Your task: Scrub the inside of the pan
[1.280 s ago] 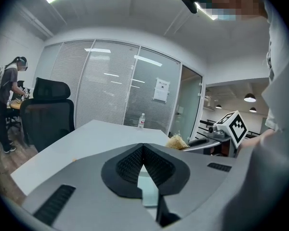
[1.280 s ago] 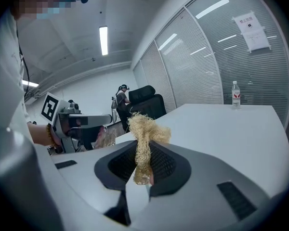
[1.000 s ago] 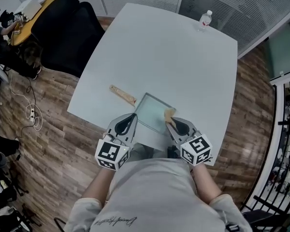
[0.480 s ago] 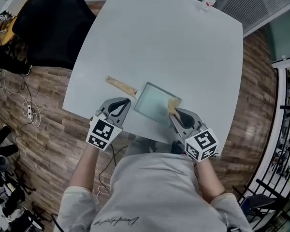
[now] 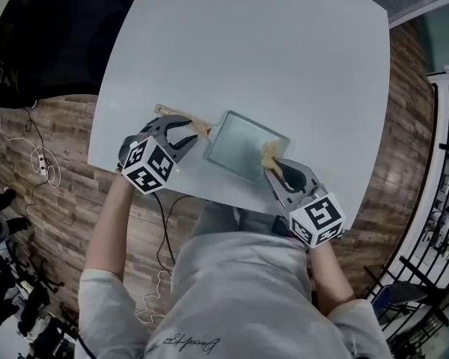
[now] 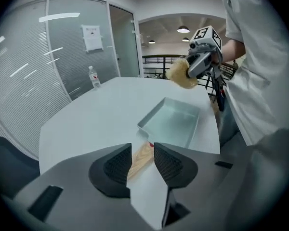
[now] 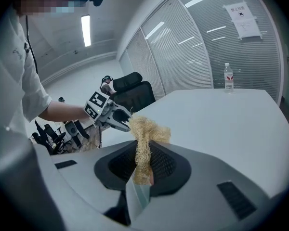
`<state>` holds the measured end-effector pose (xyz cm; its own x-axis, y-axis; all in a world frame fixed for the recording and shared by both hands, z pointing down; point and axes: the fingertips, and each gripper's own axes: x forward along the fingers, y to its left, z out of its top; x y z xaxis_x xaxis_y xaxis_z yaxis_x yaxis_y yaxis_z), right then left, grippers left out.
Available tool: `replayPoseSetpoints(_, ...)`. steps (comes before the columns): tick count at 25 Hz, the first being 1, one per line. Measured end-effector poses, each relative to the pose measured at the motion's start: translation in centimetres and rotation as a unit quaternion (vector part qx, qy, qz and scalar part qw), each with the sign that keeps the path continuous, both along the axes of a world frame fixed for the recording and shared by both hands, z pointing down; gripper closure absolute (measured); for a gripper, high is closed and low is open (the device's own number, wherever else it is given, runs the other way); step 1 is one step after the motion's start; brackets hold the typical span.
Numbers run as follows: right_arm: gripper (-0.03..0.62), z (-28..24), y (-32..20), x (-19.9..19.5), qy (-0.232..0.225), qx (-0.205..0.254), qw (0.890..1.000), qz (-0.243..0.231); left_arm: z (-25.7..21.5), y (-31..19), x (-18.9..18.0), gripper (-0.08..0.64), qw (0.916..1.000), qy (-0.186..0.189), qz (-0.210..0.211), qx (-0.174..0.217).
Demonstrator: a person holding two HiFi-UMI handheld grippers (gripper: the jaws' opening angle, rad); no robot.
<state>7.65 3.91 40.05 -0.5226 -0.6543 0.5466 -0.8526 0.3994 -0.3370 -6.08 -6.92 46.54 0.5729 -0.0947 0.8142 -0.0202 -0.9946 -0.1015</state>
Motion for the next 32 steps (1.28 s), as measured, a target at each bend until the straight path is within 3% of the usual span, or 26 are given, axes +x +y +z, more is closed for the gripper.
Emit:
replayPoseSetpoints(6,0.52,1.2,-0.2,-0.7,0.023,-0.017,0.999,-0.028,2.6,-0.6,-0.3,0.373,0.993,-0.068,0.095,-0.017)
replayPoseSetpoints(12,0.52,1.3,-0.6,-1.1,0.023,-0.019,0.999,-0.036,4.8,-0.6,-0.6,0.359,0.9755,-0.129,0.178,-0.01)
replayPoseSetpoints(22,0.52,1.7,-0.4,-1.6,0.03,-0.026,0.998,-0.048,6.1,-0.5,-0.9,0.38,0.9523,-0.183,0.244,0.006)
replayPoseSetpoints(32,0.52,2.3,-0.6,-2.0,0.047,-0.029,0.997,-0.056,5.9,1.7,-1.8,0.41,0.945,-0.203,0.253,-0.04)
